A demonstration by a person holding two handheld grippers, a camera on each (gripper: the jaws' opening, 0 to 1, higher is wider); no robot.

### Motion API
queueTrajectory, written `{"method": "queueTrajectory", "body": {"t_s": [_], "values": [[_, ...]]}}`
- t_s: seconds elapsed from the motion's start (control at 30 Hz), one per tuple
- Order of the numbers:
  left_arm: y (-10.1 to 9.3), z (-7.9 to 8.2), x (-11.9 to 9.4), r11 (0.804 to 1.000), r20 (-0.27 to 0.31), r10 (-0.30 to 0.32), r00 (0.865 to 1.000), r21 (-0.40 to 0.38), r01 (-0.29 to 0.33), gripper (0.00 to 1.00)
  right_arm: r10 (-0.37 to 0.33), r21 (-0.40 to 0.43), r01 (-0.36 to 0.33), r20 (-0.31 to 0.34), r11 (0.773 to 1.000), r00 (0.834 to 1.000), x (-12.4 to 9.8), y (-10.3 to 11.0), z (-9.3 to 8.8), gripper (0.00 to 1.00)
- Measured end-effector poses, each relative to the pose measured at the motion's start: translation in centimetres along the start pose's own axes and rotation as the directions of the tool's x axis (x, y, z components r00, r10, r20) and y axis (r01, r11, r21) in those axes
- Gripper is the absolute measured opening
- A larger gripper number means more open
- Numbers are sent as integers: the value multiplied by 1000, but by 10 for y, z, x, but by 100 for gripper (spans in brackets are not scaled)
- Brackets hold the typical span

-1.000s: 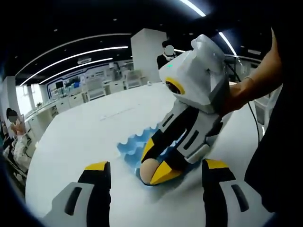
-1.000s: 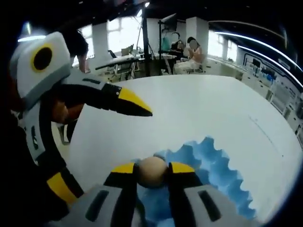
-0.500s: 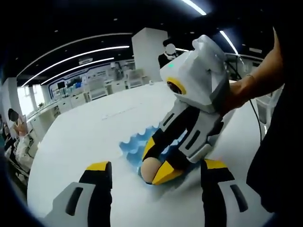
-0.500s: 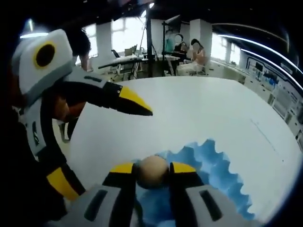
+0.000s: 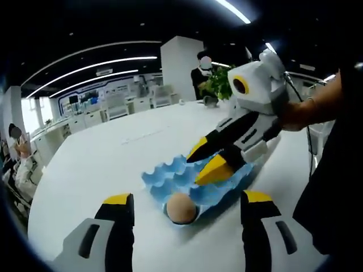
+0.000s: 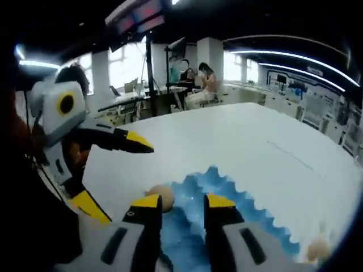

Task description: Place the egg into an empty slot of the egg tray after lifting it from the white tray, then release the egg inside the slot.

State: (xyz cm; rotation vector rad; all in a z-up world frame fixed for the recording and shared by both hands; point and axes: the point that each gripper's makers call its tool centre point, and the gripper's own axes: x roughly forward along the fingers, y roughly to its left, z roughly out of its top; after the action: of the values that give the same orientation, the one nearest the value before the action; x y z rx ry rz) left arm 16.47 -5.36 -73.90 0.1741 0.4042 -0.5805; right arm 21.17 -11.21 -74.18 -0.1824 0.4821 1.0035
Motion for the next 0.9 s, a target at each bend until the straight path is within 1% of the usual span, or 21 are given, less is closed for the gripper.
{"method": "queueTrajectory", "body": {"t_s": [0.1,0.13,0.2,0.27,0.33,0.37,0.43,0.5,0.53,0.63,0.67,0.7,0.77,0.8,0.83,0.87,0.9], "values": [[1,2,0,1000,6,11,1000,5,-11,78,-65,74,65,9,995,998,-19,-18,-8,28],[2,4,0,1000,15,14,1000,7,-14,78,-97,91,96,10,991,995,-29,-27,-12,28],[1,5,1,1000,17,5,1000,2,-5,78,-138,109,136,13,985,990,-40,-37,-17,28],[1,5,2,1000,12,4,1000,6,-4,78,-194,127,192,5,973,981,-56,-49,-26,28],[0,5,2,1000,12,1,1000,9,-1,77,-262,149,259,-3,954,965,-73,-63,-37,28],[-1,5,3,1000,11,-2,1000,11,2,77,-274,150,271,-6,951,962,-76,-65,-39,28],[-2,5,4,1000,9,-8,1000,14,7,77,-367,165,368,-35,915,930,-97,-84,-55,28],[-2,5,4,1000,9,-9,1000,13,9,77,-426,201,423,-32,883,904,-113,-94,-62,28],[-3,6,4,1000,8,-12,1000,12,12,77,-470,218,465,-35,858,882,-125,-103,-67,28],[-6,4,5,1000,-1,-22,1000,6,22,76,-544,236,539,-53,808,838,-149,-120,-80,28],[-6,4,5,1000,1,-26,1000,4,26,76,-560,241,556,-57,796,827,-155,-124,-84,28],[-7,4,6,1000,3,-29,1000,-2,29,76,-584,250,582,-71,774,808,-162,-130,-89,28],[-7,6,6,999,6,-32,999,-8,32,76,-607,257,604,-77,754,791,-170,-136,-94,28],[-7,7,6,999,9,-32,999,-11,32,76,-624,278,621,-87,733,776,-174,-140,-98,28],[-7,8,6,999,11,-32,999,-11,32,76,-620,281,615,-83,737,780,-174,-141,-99,28],[-8,9,6,999,11,-34,999,-10,34,76,-619,286,616,-88,734,780,-174,-142,-101,28],[-8,10,5,999,11,-35,999,-7,35,76,-624,286,623,-99,728,775,-174,-143,-104,28]]}}
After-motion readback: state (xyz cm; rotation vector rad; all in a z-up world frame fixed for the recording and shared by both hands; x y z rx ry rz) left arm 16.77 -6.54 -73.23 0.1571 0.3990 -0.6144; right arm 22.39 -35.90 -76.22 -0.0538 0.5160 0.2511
